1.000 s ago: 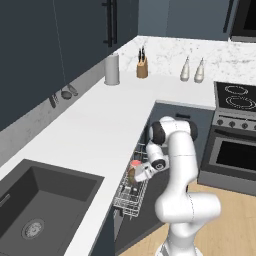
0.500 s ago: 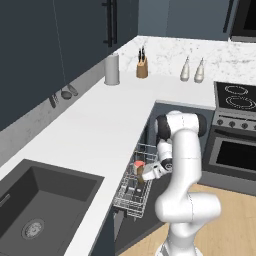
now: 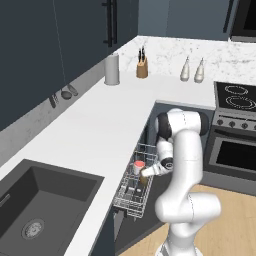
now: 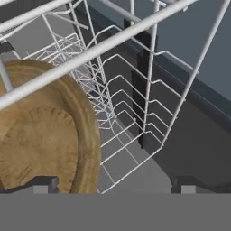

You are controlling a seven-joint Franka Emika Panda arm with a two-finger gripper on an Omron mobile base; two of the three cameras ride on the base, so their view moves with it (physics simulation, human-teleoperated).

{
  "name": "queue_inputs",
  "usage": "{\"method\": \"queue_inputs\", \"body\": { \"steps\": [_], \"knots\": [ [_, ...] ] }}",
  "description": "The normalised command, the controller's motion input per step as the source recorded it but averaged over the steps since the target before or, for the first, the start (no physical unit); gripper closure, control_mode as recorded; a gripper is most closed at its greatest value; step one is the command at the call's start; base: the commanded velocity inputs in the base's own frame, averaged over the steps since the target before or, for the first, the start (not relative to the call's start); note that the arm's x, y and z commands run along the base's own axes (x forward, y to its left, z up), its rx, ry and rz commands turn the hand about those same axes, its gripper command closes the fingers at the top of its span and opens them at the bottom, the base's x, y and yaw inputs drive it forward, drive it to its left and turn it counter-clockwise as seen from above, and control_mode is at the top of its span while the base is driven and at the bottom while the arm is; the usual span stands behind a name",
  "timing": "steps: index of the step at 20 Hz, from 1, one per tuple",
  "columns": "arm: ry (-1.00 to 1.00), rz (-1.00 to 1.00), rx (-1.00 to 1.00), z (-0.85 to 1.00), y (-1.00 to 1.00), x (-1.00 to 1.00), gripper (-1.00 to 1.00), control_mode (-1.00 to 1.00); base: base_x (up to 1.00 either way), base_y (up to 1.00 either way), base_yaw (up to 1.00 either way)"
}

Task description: Pick up the cup and bowl from the counter, place them in the dishwasher, and close the dishwasher door.

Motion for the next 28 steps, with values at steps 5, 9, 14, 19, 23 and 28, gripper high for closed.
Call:
{"method": "queue_inputs", "body": {
  "steps": [5,9,14,19,23,28],
  "knots": [
    [0.2,-0.08,-0.1,0.0,-0.01,-0.02,-1.0,-1.0,0.0,0.0,0.0],
    [0.14,-0.11,-0.17,0.0,-0.09,-0.19,-1.0,-1.0,0.0,0.0,0.0],
    [0.15,-0.18,-0.22,0.0,-0.14,-0.13,-1.0,-1.0,0.0,0.0,0.0],
    [0.15,-0.2,-0.17,0.0,-0.27,-0.19,-1.0,-1.0,0.0,0.0,0.0],
    [0.15,-0.2,-0.1,0.0,-0.38,-0.17,-1.0,-1.0,0.0,0.0,0.0],
    [0.08,-0.14,-0.02,0.0,-0.42,-0.09,-1.0,-1.0,0.0,0.0,0.0]
  ]
}}
